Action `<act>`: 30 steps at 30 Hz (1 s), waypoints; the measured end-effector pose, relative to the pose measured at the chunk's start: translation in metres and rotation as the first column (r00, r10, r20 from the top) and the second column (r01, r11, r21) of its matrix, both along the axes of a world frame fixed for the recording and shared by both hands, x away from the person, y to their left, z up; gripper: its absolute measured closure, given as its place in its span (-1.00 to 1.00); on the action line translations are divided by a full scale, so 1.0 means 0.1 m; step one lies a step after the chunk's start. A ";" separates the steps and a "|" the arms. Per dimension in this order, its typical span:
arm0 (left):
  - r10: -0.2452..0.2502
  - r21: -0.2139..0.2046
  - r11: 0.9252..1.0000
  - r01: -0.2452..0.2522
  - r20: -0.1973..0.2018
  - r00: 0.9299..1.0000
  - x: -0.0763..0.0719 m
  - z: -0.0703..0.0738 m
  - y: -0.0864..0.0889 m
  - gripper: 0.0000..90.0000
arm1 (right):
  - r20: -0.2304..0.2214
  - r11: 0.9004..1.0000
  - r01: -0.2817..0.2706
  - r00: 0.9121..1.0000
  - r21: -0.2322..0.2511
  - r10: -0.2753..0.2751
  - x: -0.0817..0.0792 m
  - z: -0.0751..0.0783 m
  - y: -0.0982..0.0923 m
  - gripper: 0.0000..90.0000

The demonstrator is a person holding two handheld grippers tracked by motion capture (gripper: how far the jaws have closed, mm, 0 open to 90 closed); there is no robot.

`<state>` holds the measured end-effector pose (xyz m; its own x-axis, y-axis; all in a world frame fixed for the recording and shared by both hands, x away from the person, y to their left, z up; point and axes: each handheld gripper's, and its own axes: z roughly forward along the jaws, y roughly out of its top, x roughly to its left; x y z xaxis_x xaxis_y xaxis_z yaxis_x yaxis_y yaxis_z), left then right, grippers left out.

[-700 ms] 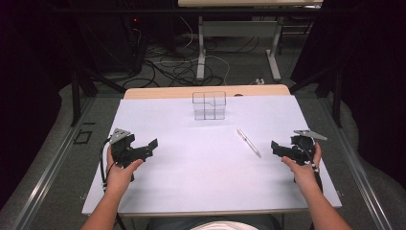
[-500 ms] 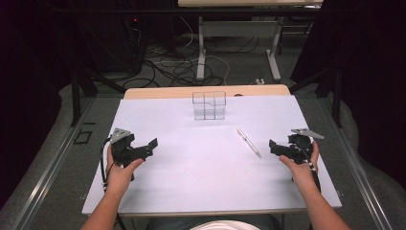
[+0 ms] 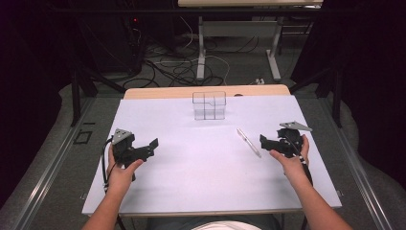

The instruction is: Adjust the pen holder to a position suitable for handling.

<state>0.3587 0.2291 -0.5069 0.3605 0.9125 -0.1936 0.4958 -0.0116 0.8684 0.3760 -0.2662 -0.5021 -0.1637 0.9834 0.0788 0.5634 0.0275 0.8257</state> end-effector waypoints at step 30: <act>-0.001 -0.002 1.000 0.001 -0.008 1.000 -0.01 0.00 -0.01 -1.00 | -0.063 0.997 -0.073 0.995 0.014 0.073 0.69 0.87 0.78 -0.46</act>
